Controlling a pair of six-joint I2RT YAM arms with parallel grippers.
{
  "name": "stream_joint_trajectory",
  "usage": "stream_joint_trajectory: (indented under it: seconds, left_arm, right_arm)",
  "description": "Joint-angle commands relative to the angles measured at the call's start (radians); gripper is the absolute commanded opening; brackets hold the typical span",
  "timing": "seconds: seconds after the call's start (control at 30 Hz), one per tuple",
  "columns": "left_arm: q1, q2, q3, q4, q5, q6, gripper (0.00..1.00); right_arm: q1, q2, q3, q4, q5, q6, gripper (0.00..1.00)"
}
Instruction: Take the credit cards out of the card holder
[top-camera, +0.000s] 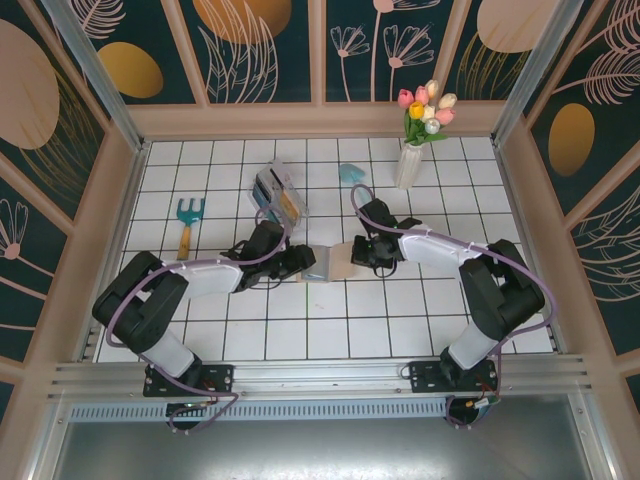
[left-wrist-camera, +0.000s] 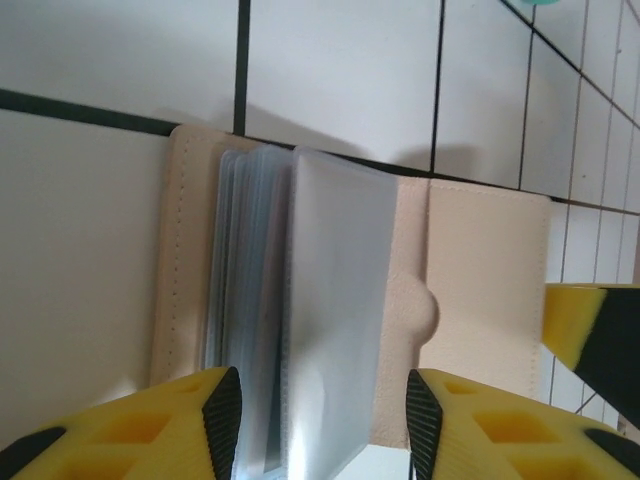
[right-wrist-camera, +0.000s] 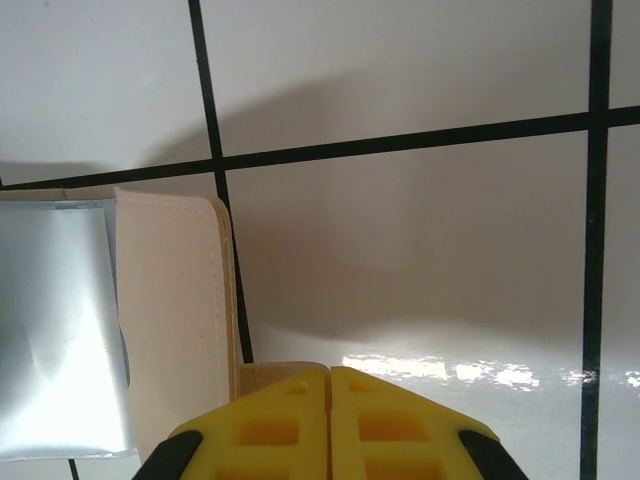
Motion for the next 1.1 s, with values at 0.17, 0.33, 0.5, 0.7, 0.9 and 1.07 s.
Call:
stream_joint_trajectory:
  seconds: [0.17, 0.33, 0.5, 0.7, 0.9, 1.07]
  left_arm:
    - [0.0, 0.034, -0.007, 0.065, 0.071, 0.002, 0.4]
    - [0.0, 0.045, 0.002, 0.083, 0.094, 0.005, 0.42]
    - [-0.01, 0.061, 0.018, 0.194, 0.189, -0.001, 0.46]
    - [-0.077, 0.143, 0.097, 0.255, 0.207, -0.021, 0.48]
    - [-0.119, 0.233, 0.155, 0.291, 0.187, -0.051, 0.47]
    - [-0.132, 0.287, 0.186, 0.286, 0.179, -0.058, 0.47]
  right_arm:
    - [-0.009, 0.02, -0.024, 0.014, -0.012, -0.024, 0.0]
    - [-0.009, 0.017, -0.025, 0.013, -0.01, -0.026, 0.0]
    - [-0.01, 0.008, -0.028, 0.016, -0.011, -0.019, 0.03]
    - [-0.02, -0.072, -0.029, 0.006, 0.042, 0.019, 0.25]
    - [-0.132, -0.262, -0.124, 0.094, -0.027, 0.097, 0.42]
    - [-0.17, -0.351, -0.143, 0.145, -0.099, 0.09, 0.43]
